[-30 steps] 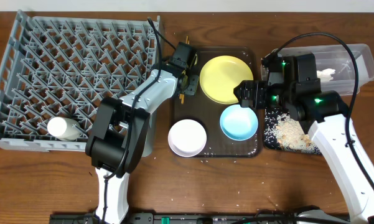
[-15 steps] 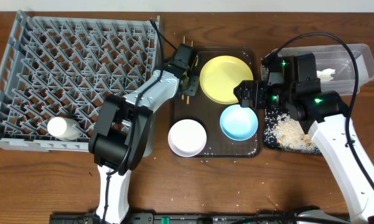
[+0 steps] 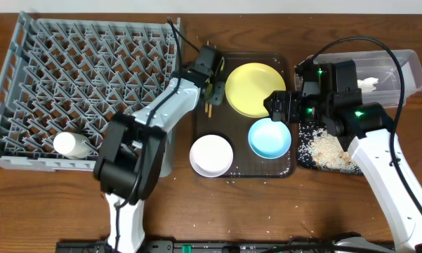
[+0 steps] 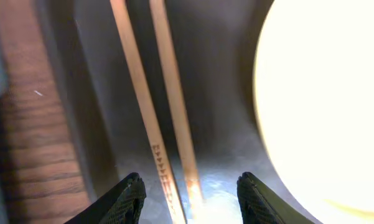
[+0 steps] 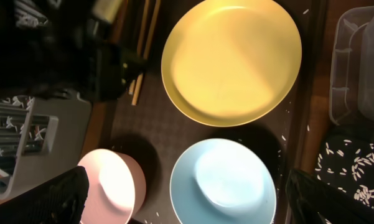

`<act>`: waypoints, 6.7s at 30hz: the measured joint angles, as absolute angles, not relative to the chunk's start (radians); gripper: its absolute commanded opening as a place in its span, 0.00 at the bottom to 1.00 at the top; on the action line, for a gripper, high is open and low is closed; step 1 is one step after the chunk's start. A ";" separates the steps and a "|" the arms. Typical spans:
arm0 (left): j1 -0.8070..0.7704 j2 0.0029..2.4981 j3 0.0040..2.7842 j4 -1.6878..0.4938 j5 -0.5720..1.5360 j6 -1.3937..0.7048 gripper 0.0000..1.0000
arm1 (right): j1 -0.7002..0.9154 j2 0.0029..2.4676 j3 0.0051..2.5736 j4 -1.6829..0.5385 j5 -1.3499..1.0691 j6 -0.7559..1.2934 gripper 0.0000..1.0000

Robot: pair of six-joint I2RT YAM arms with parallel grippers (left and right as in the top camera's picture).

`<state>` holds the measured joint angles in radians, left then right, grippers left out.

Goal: Sort waste into correct bins and load items into the dishwasher

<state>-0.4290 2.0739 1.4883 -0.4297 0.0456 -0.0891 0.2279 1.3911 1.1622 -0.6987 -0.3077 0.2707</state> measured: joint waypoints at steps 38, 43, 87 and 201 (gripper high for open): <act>-0.451 2.155 1.490 -0.408 0.045 -0.081 0.20 | 0.228 1.391 1.162 -0.699 -0.308 0.271 0.99; -0.451 2.157 1.490 -0.408 0.045 -0.081 0.22 | 0.228 1.391 1.162 -0.699 -0.308 0.271 0.99; -0.267 1.779 1.471 -0.767 -0.190 -0.171 0.08 | 0.228 1.391 1.162 -0.699 -0.308 0.271 0.99; -0.216 1.792 1.367 -0.734 -0.032 -0.001 0.24 | 0.228 1.391 1.162 -0.699 -0.315 0.271 0.99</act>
